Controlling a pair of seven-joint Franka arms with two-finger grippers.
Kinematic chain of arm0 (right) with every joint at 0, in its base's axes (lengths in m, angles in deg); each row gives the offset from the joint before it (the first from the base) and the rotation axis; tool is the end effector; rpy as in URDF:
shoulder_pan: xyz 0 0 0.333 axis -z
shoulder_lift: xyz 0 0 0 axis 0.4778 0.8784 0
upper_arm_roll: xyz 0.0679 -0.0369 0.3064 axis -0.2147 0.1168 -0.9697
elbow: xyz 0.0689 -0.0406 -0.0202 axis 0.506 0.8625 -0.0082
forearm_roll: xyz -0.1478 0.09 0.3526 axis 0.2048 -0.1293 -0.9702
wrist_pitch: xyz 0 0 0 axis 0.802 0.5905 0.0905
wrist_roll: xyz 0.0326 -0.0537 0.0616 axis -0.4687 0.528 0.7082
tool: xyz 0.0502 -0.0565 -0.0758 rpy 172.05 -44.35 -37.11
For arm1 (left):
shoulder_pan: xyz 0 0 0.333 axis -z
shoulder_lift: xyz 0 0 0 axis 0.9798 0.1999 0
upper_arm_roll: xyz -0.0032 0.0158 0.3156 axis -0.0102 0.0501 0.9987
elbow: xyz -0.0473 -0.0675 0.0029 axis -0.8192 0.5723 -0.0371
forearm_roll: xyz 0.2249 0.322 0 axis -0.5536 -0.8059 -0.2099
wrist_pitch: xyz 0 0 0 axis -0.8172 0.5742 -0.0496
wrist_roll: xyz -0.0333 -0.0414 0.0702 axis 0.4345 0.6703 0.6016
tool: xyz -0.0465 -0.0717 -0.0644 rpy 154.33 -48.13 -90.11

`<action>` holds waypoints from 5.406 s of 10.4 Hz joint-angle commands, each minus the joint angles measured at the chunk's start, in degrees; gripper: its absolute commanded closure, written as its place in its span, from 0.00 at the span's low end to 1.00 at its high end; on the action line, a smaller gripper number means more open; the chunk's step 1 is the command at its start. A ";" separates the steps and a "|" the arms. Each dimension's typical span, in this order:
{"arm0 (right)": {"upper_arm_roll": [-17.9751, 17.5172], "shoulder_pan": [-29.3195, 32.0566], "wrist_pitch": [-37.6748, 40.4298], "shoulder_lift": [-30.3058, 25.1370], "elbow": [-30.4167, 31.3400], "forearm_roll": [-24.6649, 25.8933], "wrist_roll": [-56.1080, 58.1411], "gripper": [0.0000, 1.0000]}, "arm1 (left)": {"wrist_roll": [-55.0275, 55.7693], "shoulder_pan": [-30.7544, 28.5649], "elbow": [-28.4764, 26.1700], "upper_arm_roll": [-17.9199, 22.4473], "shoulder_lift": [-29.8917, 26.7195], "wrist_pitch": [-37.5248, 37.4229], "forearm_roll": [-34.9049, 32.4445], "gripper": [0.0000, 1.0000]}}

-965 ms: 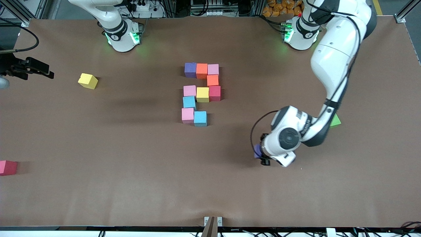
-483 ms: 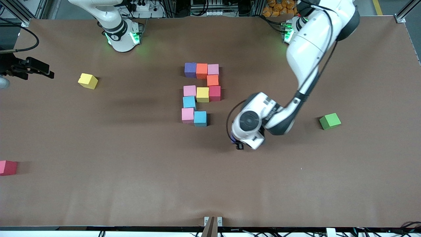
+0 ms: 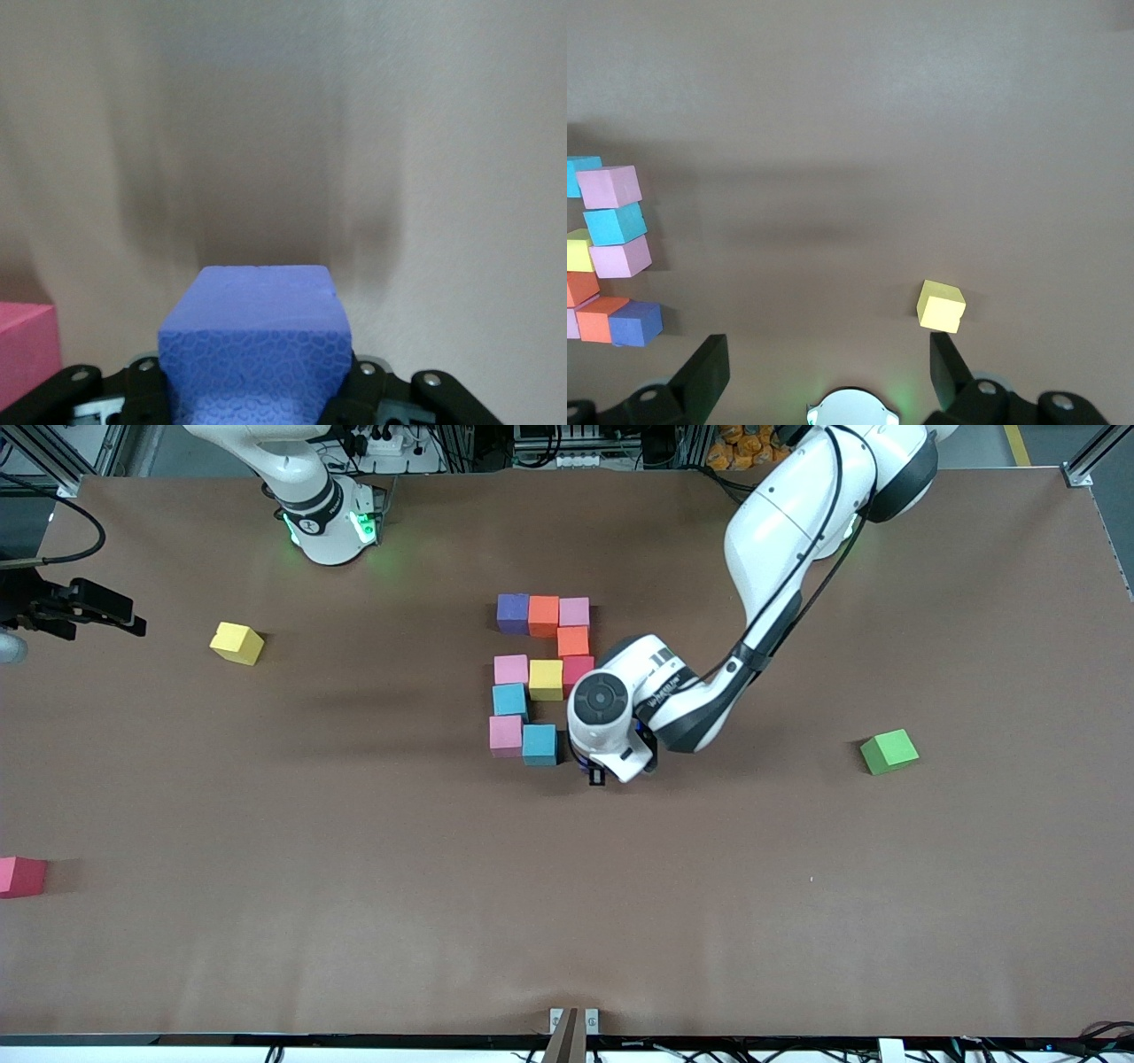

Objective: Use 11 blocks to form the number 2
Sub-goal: 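Lower the purple block beside the cyan block with the left gripper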

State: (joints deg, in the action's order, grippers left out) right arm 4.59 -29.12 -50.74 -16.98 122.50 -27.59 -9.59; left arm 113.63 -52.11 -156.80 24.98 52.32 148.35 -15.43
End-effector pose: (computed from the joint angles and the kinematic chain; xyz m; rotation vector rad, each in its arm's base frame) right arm 0.5207 -0.0478 0.6054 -3.0468 -0.0035 0.2318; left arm 0.5281 -0.4908 0.2028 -2.2058 -2.1471 0.1140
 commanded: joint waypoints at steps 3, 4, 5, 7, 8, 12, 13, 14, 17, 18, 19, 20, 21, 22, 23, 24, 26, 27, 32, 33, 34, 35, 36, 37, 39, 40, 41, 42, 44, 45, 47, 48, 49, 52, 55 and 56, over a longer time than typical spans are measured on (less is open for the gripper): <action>-0.35 1.11 -0.41 -0.86 1.10 -1.48 0.94 0.00 | 0.89 1.24 -5.28 0.79 -3.33 3.46 -0.50 1.00; -0.35 1.11 -0.41 -0.86 1.10 -1.48 0.94 0.00 | 0.89 1.32 -5.37 0.70 -3.16 3.99 -1.29 1.00; -0.35 1.11 -0.41 -0.86 1.10 -1.48 0.94 0.00 | 0.98 1.76 -5.89 0.70 -3.16 5.04 -1.82 1.00; -0.35 1.11 -0.41 -0.86 1.10 -1.48 0.94 0.00 | 0.98 2.03 -6.07 0.70 -3.07 5.84 -2.00 1.00; -0.35 1.11 -0.41 -0.86 1.19 -1.48 0.94 0.00 | 0.98 2.55 -6.07 0.70 -2.98 6.19 -2.00 1.00; -0.35 1.11 -0.50 -0.77 1.19 -1.48 0.94 0.00 | 1.59 3.00 -5.64 0.79 -2.72 7.07 -2.70 1.00; -0.35 1.11 -0.50 -0.77 1.19 -1.48 0.94 0.00 | 1.77 3.08 -5.46 0.88 -2.72 7.08 -2.70 1.00; -0.35 1.02 -0.50 -0.77 1.19 -1.48 0.94 0.00 | 1.94 3.08 -5.37 1.05 -2.72 7.08 -2.70 1.00; -0.35 1.02 -0.50 -0.77 1.19 -1.48 0.94 0.00 | 1.86 3.08 -5.28 1.23 -2.46 7.78 -2.62 1.00; -0.35 1.02 -0.50 -0.77 1.19 -1.48 0.94 0.00 | 1.86 3.08 -5.20 1.32 -2.19 7.78 -2.61 1.00; -0.35 1.02 -0.50 -0.77 1.19 -1.48 0.94 0.00 | 1.86 3.08 -5.20 1.32 -2.19 7.87 -2.61 1.00; -0.35 1.02 -0.50 -0.77 1.54 -1.48 0.94 0.00 | 1.86 3.08 -5.11 1.32 -2.19 7.95 -2.61 1.00; -0.35 1.02 -0.50 -0.77 1.54 -1.48 0.94 0.00 | 1.86 3.08 -5.11 1.41 -2.10 8.48 -2.61 1.00; -0.35 1.02 -0.50 -0.77 1.54 -1.48 0.85 0.00 | 1.86 3.17 -5.11 1.67 -2.10 8.66 -2.53 1.00; -0.35 1.02 -0.50 -0.77 1.54 -1.57 0.94 0.00 | 1.86 3.17 -4.93 1.76 -2.10 8.66 -2.53 1.00; -0.35 1.02 -0.50 -0.77 1.63 -1.48 0.94 0.00 | 1.86 3.26 -4.24 1.76 -1.58 8.74 -2.61 1.00; -0.35 1.02 -0.50 -0.77 1.63 -1.48 0.94 0.00 | 1.86 3.52 -3.61 1.85 -1.40 8.92 -2.61 1.00; -0.35 0.93 -0.50 -0.77 1.63 -1.57 0.85 0.00 | 1.86 3.87 -3.61 2.11 -1.40 8.92 -2.61 1.00; -0.35 0.76 -0.67 -0.68 1.72 -1.57 0.59 0.00 | 2.30 6.33 -2.39 4.39 -0.17 9.54 -2.61 1.00; -0.35 0.76 -0.67 -0.68 1.72 -1.57 0.59 0.00 | 2.30 6.34 -2.30 4.40 -0.08 9.62 -2.61 1.00; -0.35 0.67 -0.76 -0.68 1.72 -1.57 0.50 0.00 | 2.30 6.34 -2.30 4.40 -0.08 9.62 -2.61 1.00; -0.35 0.67 -0.76 -0.60 1.80 -1.57 0.50 0.00 | 2.30 6.34 -2.30 4.57 -0.08 9.62 -2.53 1.00; -0.35 0.67 -0.76 -0.60 1.72 -1.57 0.50 0.00 | 2.30 6.42 -2.30 4.92 0.01 10.23 -2.53 1.00; -0.35 0.67 -0.76 -0.60 1.80 -1.57 0.50 0.00 | 2.30 6.51 -2.30 5.01 0.09 10.33 -2.61 1.00; -0.44 0.58 -0.94 -0.60 2.07 -1.57 0.32 0.00 | 2.30 6.86 -2.21 5.18 0.27 10.50 -2.61 1.00; -0.44 0.58 -0.94 -0.60 2.07 -1.57 0.24 0.00 | 2.30 7.04 -2.21 5.45 0.27 10.50 -2.53 1.00; -0.44 0.58 -1.02 -0.60 2.16 -1.57 0.23 0.00 | 2.30 7.47 -1.95 5.62 0.36 10.59 -2.61 1.00; -0.44 0.58 -1.11 -0.60 2.16 -1.57 0.23 0.00 | 2.30 7.56 -1.94 5.89 0.45 10.59 -2.53 1.00; -0.44 0.49 -1.11 -0.60 2.16 -1.57 0.23 0.00 | 2.30 7.92 -1.86 5.98 0.45 10.59 -2.53 1.00; -0.44 0.49 -1.11 -0.60 2.16 -1.57 0.23 0.00 | 1.86 7.83 -1.86 5.98 0.45 10.59 -2.53 1.00; -0.44 0.58 -1.11 -0.60 2.16 -1.57 0.23 0.00 | 1.51 7.83 -1.94 5.98 0.36 10.59 -2.70 0.00; -0.44 0.49 -1.11 -0.60 2.16 -1.57 0.23 0.00 | 1.51 7.83 -1.94 5.98 0.36 10.59 -2.70 0.00; -0.44 0.58 -1.20 -0.60 2.16 -1.57 0.23 0.00 | 1.51 7.83 -1.94 5.98 0.27 10.59 -2.79 0.00; -0.44 0.49 -1.11 -0.60 2.16 -1.57 0.23 0.00 | 1.59 7.74 -2.20 5.98 -1.04 9.98 -4.63 0.00; -0.62 0.49 -1.55 -0.86 2.07 -0.78 0.76 0.00 | 0.10 7.39 -2.38 5.45 -2.80 7.00 -4.64 0.00; -0.62 0.58 -1.73 -1.21 1.98 0.01 0.85 0.00 | 0.10 7.39 -2.30 5.36 -3.33 5.86 -4.64 0.00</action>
State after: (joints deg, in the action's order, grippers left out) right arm 4.46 -29.07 -51.96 -16.97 123.88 -28.14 -9.44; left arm 113.81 -45.07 -158.68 30.20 50.84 156.59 -19.05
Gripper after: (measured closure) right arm 0.000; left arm 0.000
